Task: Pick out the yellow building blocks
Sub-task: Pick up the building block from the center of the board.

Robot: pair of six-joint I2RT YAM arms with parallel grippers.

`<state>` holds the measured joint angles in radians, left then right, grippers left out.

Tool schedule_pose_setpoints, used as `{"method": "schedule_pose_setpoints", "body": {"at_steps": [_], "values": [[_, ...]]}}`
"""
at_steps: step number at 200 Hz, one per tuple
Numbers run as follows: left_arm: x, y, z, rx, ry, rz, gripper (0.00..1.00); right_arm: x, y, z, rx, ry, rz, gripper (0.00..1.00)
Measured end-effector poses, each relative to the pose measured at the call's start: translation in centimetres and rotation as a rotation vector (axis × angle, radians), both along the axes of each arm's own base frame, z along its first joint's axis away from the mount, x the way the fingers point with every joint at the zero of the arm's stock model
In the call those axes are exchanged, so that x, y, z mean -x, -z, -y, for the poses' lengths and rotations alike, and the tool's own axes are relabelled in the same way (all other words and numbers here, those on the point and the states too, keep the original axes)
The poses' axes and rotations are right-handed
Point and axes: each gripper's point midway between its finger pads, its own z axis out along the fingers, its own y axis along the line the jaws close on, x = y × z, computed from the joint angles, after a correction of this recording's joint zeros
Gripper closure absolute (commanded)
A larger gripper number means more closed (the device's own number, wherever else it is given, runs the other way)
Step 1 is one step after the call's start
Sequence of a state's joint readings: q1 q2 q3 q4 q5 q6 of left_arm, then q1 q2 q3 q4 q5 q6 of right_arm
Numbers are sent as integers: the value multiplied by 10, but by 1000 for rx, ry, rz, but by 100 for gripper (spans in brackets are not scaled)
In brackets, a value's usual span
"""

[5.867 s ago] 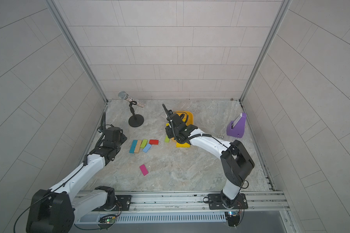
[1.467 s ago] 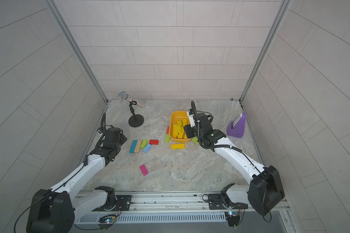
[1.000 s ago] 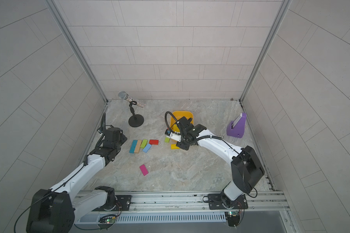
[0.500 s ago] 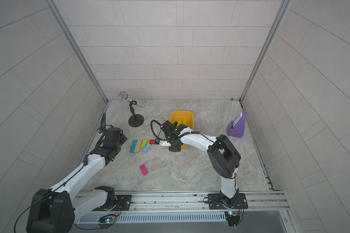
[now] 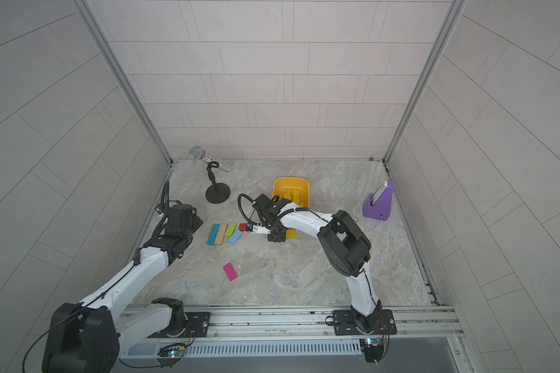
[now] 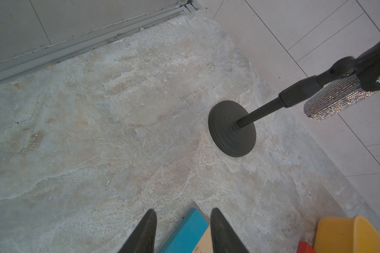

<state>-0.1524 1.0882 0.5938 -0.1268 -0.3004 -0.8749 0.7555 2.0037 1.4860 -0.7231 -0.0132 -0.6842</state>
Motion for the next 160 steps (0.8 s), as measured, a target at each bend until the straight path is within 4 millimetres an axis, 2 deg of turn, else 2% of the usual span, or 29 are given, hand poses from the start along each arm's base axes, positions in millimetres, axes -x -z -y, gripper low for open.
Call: {"method": "schedule_pose_setpoints", "body": {"at_steps": [82, 160], "values": [[0, 0, -1, 0, -3, 0, 55, -2, 18, 0, 36, 9, -24, 55], [0, 0, -1, -1, -4, -2, 55, 7, 20, -1, 24, 1, -45, 59]]}}
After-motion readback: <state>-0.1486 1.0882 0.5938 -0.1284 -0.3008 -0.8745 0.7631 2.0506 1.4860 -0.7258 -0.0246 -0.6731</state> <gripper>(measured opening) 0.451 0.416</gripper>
